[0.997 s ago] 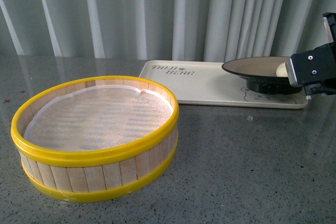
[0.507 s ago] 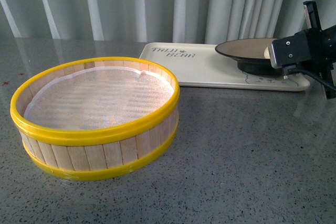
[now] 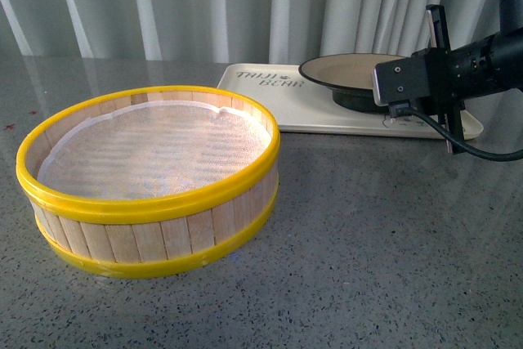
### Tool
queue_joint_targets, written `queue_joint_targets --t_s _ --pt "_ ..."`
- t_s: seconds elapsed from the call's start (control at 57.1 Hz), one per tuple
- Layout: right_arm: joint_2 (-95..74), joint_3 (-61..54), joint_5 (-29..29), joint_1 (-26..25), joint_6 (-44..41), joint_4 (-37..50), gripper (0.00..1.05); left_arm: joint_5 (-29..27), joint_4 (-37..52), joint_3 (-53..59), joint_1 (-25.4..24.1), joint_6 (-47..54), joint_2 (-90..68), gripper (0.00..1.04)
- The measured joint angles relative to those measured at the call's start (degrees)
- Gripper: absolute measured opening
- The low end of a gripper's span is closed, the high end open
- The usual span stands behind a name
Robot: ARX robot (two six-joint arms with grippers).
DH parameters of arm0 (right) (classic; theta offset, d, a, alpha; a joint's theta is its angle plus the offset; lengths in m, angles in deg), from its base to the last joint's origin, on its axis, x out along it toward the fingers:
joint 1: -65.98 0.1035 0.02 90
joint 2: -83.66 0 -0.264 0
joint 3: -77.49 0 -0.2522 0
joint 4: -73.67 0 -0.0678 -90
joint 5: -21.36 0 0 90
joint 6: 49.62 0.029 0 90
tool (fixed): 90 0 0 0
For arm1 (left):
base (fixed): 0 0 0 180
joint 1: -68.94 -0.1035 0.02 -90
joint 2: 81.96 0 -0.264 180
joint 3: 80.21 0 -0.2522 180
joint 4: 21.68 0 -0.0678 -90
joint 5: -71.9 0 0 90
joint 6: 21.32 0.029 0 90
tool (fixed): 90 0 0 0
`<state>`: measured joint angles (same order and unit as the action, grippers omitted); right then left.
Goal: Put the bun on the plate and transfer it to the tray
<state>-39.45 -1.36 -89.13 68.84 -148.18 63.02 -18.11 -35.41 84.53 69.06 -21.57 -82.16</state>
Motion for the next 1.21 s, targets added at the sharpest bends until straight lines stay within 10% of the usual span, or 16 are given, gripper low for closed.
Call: queue_joint_targets --t_s 0.525,0.945,1.12,1.208 --pt "18.6 -16.4 -5.6 2.6 19.3 -1.6 0.98 0.0 0.0 0.0 0.0 0.0 0.0 0.98" --pt "46.8 -38.0 -6.1 2.8 60.5 12.5 0.96 0.0 0.0 0.0 0.0 0.0 0.0 0.98" --pt "49.5 -52.4 25.5 4.6 87.1 34.3 0.66 -0.1 0.0 0.0 0.0 0.0 0.0 0.98" --pt "53.2 -57.2 26.7 3.5 93.0 36.9 0.52 0.0 0.0 0.0 0.0 0.0 0.0 0.98"
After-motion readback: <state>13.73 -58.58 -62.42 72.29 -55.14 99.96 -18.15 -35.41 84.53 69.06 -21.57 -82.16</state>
